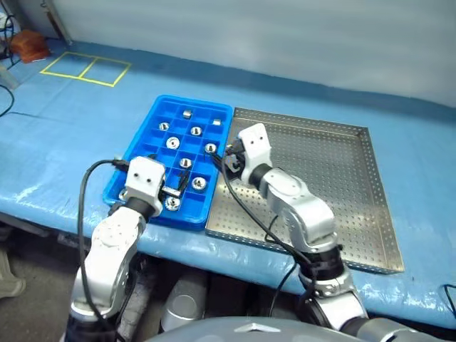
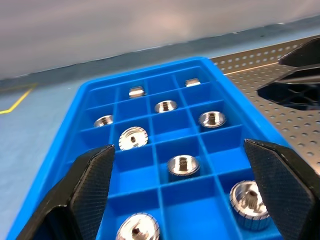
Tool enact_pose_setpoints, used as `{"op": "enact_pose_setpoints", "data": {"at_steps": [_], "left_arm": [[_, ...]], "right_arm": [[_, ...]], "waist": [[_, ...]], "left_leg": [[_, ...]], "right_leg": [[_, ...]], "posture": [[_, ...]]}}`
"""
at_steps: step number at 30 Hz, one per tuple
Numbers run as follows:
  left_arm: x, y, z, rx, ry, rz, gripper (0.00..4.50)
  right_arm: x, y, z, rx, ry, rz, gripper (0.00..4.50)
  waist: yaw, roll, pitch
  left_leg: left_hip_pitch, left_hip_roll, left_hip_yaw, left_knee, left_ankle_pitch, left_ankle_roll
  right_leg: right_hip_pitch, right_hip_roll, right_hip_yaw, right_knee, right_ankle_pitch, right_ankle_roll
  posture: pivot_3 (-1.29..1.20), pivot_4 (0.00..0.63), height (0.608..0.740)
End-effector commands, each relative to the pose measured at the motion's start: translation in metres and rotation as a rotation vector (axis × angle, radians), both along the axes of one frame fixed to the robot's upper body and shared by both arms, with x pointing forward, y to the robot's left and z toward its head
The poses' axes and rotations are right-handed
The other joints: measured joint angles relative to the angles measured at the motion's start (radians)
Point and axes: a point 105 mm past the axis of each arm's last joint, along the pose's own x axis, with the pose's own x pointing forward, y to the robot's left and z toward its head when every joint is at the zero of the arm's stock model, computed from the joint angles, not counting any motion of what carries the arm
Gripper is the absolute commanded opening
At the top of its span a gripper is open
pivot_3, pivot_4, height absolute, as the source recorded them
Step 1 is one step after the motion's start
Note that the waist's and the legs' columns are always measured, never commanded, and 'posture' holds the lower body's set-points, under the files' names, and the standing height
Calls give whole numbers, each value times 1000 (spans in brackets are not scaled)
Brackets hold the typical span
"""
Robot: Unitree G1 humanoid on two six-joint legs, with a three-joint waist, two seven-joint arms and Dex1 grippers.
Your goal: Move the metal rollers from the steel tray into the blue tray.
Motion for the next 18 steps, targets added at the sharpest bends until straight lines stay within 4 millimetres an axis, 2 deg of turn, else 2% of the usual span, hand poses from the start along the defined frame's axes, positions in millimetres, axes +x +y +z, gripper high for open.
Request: {"op": "enact_pose_setpoints", "data": {"at_steps": [1, 4, 8, 12, 18], "left_arm": [[8, -24, 3, 0, 11, -137, 4500], [12, -46, -1, 24, 48, -281, 4500], [16, -71, -9, 75, 95, -442, 4500], [15, -88, -22, 130, 141, -560, 4500], [19, -100, -37, 140, 207, -631, 4500]], "right_arm": [[-17, -6, 14, 13, -47, 18, 4002], [-29, -13, 8, -14, -34, 22, 4002], [-45, -23, -1, -48, -1, 15, 4002], [-52, -33, -8, -67, 29, -31, 4002], [-65, -38, -10, -51, 52, -62, 4002]], "waist": [[-48, 0, 0], [-117, 0, 0], [-178, 0, 0], [-205, 0, 0], [-217, -1, 0]], "left_leg": [[0, 0, -1, 0, 0, 0], [1, -1, -1, 0, 0, 0], [4, 0, -1, -1, 0, 0], [6, 1, 1, -1, 0, 0], [6, 3, 4, 1, 0, 1]], "right_leg": [[0, 0, 0, 0, 1, -1], [1, 0, 1, 0, 1, -1], [1, 1, 5, 1, 1, -1], [1, 3, 9, 3, -1, 1], [-1, 3, 15, 5, -1, 5]], "posture": [[76, 150, 740], [29, 150, 740], [-7, 150, 740], [-44, 150, 740], [-70, 150, 740]]}}
